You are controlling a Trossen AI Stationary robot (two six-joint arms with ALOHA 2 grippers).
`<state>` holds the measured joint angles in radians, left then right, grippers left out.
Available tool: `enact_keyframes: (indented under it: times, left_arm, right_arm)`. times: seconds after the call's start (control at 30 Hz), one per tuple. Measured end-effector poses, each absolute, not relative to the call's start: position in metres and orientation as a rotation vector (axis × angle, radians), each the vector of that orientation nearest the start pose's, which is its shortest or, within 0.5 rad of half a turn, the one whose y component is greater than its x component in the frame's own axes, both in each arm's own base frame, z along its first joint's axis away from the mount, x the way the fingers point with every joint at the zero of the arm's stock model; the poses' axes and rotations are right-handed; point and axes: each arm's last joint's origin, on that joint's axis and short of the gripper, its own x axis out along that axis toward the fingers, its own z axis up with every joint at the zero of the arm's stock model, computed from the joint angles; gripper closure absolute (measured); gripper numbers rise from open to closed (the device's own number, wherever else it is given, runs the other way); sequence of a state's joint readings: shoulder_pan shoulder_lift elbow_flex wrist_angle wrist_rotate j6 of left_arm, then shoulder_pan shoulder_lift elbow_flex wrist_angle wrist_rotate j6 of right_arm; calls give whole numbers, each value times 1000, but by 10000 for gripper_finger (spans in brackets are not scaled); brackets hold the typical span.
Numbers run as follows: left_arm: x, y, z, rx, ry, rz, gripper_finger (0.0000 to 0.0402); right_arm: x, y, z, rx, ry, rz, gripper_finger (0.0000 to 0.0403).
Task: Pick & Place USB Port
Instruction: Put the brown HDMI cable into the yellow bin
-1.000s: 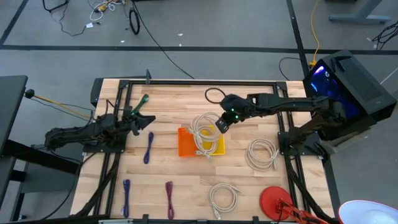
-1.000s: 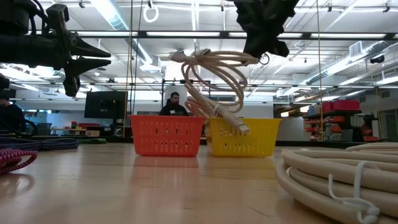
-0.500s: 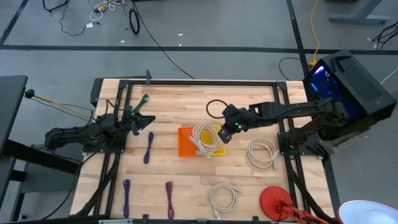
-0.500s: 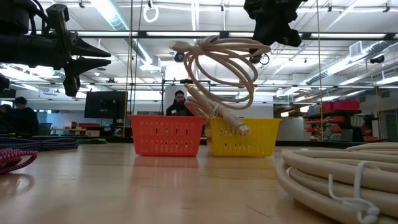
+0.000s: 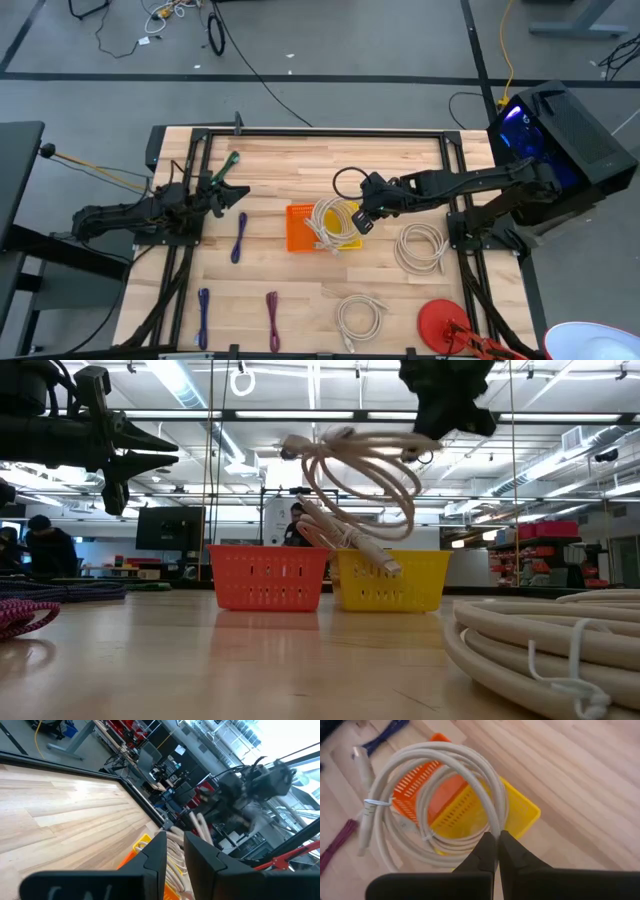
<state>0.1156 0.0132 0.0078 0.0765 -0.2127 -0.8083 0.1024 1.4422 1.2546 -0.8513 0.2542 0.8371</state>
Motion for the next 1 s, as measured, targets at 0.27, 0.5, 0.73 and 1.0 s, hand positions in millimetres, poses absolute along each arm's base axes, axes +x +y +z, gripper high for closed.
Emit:
enact_keyframes:
  times: [0.27,0.5,0.73,1.0]
  left_arm:
    - [96,17,173,-809,-198,273,333]
    - [96,17,173,-815,-199,273,333]
    - [96,17,172,-815,-199,273,333]
    - [96,17,172,-815,-199,273,333]
  right_arm:
    - [286,24,260,677,889,-500,403]
    - [283,20,256,663,914,-529,403]
    - [282,11,257,652,906,-554,403]
    - [284,5,257,651,917,-514,386]
